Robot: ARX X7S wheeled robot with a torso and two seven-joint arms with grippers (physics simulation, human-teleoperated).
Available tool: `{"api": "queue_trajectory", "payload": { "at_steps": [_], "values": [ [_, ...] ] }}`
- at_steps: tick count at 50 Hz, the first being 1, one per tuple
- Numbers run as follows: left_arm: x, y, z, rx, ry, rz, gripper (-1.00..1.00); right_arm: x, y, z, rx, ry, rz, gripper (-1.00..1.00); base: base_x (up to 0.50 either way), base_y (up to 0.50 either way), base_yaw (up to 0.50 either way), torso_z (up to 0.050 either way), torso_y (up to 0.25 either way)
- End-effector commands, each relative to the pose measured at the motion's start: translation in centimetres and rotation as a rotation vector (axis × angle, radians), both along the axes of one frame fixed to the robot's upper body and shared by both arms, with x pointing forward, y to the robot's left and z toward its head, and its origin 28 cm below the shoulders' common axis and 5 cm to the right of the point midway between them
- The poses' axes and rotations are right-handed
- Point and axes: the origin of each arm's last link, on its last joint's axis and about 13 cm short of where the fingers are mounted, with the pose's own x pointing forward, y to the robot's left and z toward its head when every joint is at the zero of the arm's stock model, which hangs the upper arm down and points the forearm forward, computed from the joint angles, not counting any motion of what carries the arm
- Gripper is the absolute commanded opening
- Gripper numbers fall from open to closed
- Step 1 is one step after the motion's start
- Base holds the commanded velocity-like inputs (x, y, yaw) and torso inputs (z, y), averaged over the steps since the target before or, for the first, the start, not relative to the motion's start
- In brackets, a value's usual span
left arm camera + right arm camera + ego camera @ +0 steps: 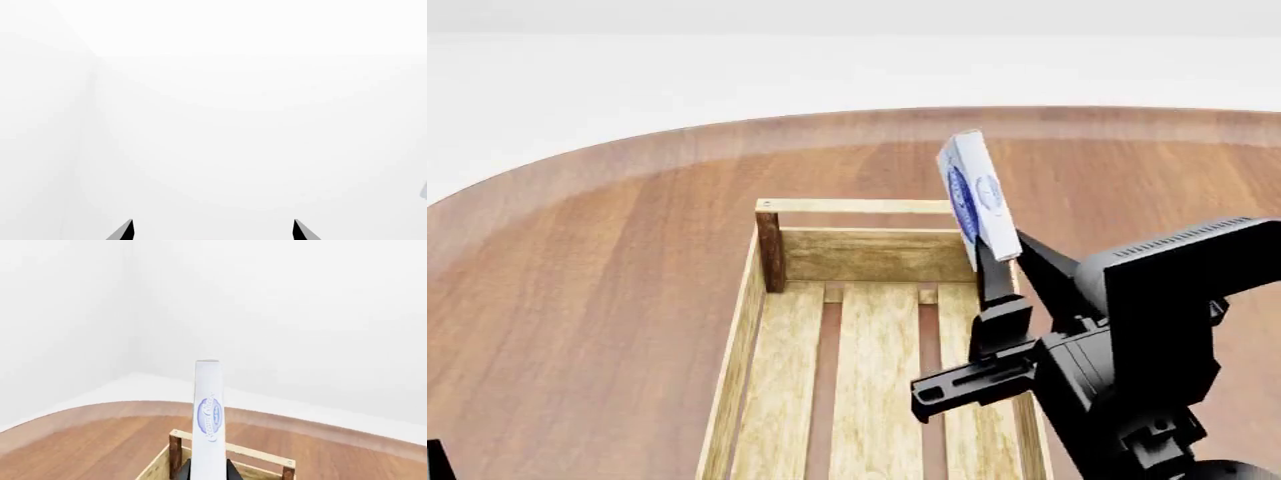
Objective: Pick up the cream cheese and put it in the tray.
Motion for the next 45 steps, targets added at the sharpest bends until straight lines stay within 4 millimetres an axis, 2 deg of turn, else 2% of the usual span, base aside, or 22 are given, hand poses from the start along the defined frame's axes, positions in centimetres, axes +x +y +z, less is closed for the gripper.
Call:
{"api": "queue_trajectory", "payload": {
  "at_steps": [1,8,15,26,45],
  "values": [
    [0.0,0.1,0.1,-0.001,-0.001,0.001,1.0,0.1,0.0,1.4,-0.057,0.052,0.13,-1.0,0.0,0.0,0.0,0.0,0.0],
    [0.0,0.0,0.2,-0.001,-0.002,-0.001,1.0,0.4,0.2,4.5,-0.15,0.095,0.156,-1.0,0.0,0.0,0.0,0.0,0.001],
    [0.1,0.1,0.2,-0.012,0.003,-0.004,1.0,0.9,0.2,5.6,-0.198,0.178,0.221,-1.0,0.0,0.0,0.0,0.0,0.0],
    [0.1,0.1,0.2,-0.007,0.001,-0.003,1.0,3.5,0.3,5.9,-0.249,0.321,0.249,-1.0,0.0,0.0,0.0,0.0,0.0],
    [0.1,0.2,0.1,-0.008,-0.001,0.019,1.0,5.3,1.3,6.1,-0.366,0.469,0.249,-1.0,0.0,0.0,0.0,0.001,0.001]
  ]
}}
